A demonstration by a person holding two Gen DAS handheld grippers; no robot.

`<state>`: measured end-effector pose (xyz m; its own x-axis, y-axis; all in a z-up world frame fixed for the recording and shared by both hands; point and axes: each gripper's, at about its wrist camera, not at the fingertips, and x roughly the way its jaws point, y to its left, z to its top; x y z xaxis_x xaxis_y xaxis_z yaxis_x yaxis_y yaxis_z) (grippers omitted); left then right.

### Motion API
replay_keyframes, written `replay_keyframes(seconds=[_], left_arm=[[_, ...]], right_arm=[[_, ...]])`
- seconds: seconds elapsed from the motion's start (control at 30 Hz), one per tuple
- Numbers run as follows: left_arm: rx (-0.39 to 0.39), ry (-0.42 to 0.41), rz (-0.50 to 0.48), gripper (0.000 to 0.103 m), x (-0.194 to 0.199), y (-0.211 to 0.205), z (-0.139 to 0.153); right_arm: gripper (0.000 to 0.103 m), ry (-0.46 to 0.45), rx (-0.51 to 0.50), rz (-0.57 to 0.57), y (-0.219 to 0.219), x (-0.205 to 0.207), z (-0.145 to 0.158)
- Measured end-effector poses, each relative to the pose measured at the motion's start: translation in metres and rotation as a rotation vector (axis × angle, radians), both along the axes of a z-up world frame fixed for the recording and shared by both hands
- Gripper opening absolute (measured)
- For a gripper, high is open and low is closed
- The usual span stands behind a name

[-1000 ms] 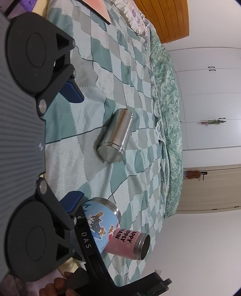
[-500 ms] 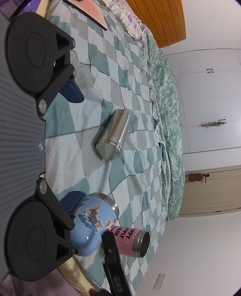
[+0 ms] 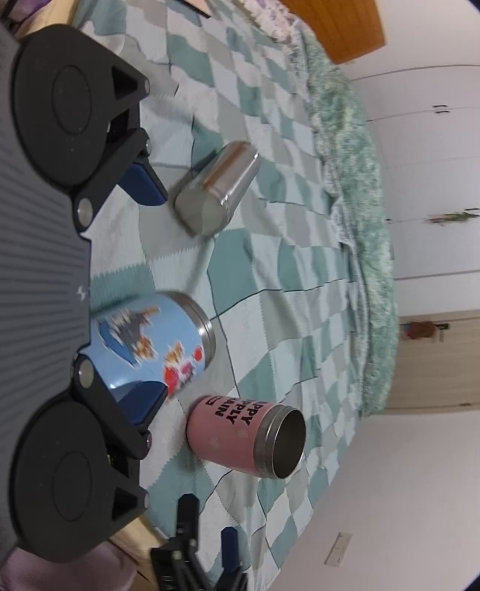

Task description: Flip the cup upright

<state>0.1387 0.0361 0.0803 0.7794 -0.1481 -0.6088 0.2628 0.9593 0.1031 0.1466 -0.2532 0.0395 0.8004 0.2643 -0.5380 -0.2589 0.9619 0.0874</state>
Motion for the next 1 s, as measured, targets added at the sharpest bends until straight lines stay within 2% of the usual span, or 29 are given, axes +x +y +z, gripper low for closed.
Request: replay_keyframes(seconds=[0.2, 0.37, 0.53, 0.6, 0.67, 0.83, 1.0], left_arm=[[-0.059, 0.134, 0.067, 0.103, 0.036, -0.022, -0.003], [-0.036, 0.254, 0.127, 0.103, 0.063, -0.034, -0.012], [-0.023, 0.337, 0.143, 0.097, 0.082, -0.04, -0.017], [-0.048, 0.406, 0.155, 0.088, 0.093, -0.04, -0.022], [-0.056, 0.458, 0.162, 0.086, 0.099, -0.041, -0.026], [-0.042, 0.484, 0.162, 0.086, 0.103, -0.042, -0.025], [-0.034, 0.444, 0.156, 0.086, 0.097, -0.046, -0.023]], right_arm=[[0.103, -0.008, 0.019, 0.031, -0.02, 0.009, -0.014], [0.103, -0.011, 0.034, 0.059, -0.03, 0.013, -0.022], [0.103, -0.016, 0.049, 0.077, -0.036, 0.018, -0.024], [0.103, -0.016, 0.055, 0.084, -0.035, 0.019, -0.024], [0.103, -0.019, 0.056, 0.096, -0.034, 0.019, -0.023], [0.103, -0.039, 0.027, 0.113, -0.028, 0.02, -0.019], [0.103, -0.043, 0.031, 0.106, -0.029, 0.022, -0.018]])
